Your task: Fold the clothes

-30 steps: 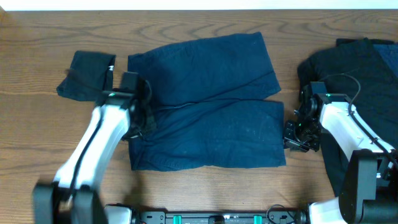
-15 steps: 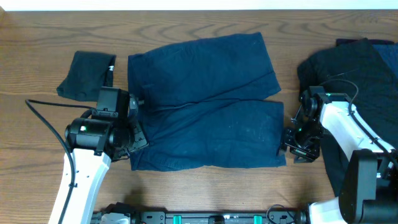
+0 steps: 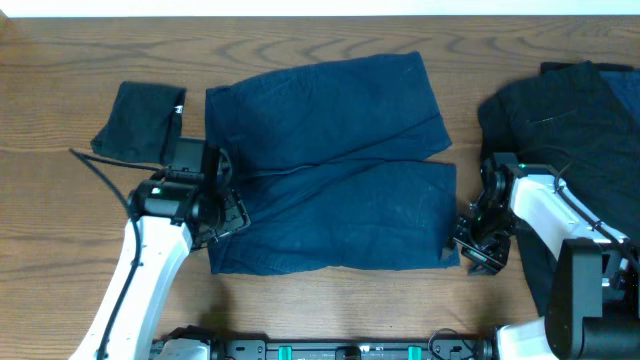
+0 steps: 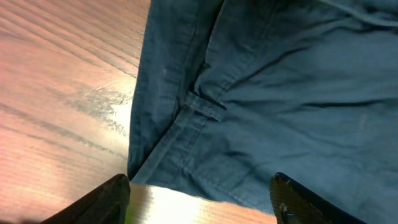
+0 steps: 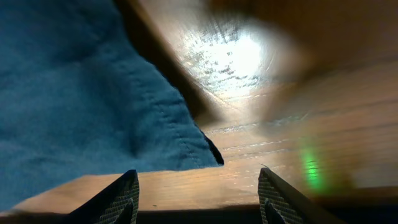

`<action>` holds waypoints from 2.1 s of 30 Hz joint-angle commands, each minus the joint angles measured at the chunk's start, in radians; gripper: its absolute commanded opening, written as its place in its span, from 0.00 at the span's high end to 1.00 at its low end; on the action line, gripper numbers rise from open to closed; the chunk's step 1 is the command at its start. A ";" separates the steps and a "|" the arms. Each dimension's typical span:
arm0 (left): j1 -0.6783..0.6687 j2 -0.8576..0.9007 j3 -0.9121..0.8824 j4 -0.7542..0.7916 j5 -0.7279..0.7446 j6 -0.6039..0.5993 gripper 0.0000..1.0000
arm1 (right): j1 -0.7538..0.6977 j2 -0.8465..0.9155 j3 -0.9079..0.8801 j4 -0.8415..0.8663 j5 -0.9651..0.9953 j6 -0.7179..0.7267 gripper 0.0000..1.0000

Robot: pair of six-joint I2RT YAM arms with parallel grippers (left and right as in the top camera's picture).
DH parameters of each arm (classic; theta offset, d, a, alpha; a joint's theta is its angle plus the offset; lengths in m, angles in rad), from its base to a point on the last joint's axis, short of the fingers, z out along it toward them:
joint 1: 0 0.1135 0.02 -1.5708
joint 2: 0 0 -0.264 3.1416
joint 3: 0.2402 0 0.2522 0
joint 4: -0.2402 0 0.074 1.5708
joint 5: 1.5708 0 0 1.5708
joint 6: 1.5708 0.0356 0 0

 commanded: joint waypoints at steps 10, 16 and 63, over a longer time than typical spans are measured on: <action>0.000 0.126 -0.031 0.060 -0.008 0.003 0.22 | -0.002 0.004 -0.029 0.121 -0.042 0.064 0.44; 0.000 0.158 -0.031 0.063 -0.008 0.002 0.22 | -0.002 0.004 -0.080 0.146 -0.049 0.101 0.45; 0.000 0.158 -0.031 0.034 0.057 0.002 0.22 | -0.002 0.004 -0.101 0.257 0.042 0.100 0.99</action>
